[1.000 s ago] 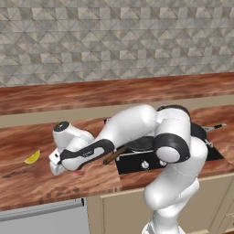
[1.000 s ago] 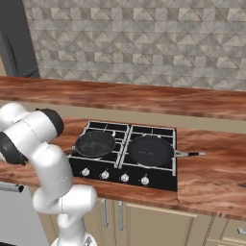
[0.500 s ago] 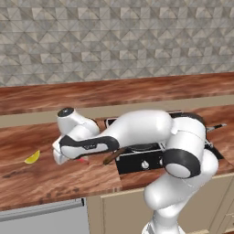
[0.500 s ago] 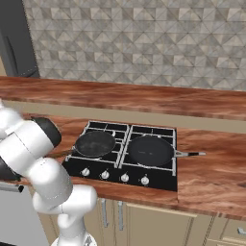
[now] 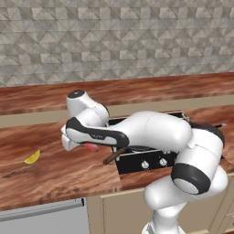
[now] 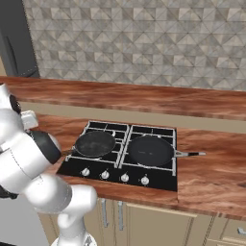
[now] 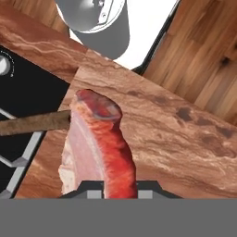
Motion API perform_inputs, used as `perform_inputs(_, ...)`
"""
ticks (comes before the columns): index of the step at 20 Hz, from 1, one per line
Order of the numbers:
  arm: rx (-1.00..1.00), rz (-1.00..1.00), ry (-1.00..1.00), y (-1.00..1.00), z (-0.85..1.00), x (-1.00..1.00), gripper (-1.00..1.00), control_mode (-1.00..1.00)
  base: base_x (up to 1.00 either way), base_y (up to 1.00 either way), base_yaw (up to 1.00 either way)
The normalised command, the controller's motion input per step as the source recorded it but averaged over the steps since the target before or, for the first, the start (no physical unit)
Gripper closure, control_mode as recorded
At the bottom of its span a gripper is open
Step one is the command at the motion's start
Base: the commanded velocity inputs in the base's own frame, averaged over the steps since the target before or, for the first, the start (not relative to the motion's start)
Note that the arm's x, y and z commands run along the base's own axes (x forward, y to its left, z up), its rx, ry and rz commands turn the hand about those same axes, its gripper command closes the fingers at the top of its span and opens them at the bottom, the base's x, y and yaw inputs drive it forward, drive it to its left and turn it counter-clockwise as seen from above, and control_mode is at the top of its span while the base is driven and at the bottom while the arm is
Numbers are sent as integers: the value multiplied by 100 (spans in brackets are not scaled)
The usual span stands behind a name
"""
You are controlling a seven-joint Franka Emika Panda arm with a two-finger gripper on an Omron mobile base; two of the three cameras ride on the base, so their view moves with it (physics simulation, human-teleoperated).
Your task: Place both pans onto different burners. Then place the lemon wedge and the steak on different pans.
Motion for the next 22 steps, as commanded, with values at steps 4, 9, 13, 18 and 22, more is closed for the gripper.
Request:
perform_inputs(4,0,0,0,-39,51,0,100,-100,0,0,0)
perform_inputs(9,0,0,0,-42,53,0,100,-100,0,0,0)
perform_inputs(13,0,0,0,-58,22,0,100,-100,0,0,0)
perform_inputs(18,2,0,0,-72,12,0,100,-100,0,0,0)
perform_inputs(22,3,0,0,-76,13,0,100,-100,0,0,0)
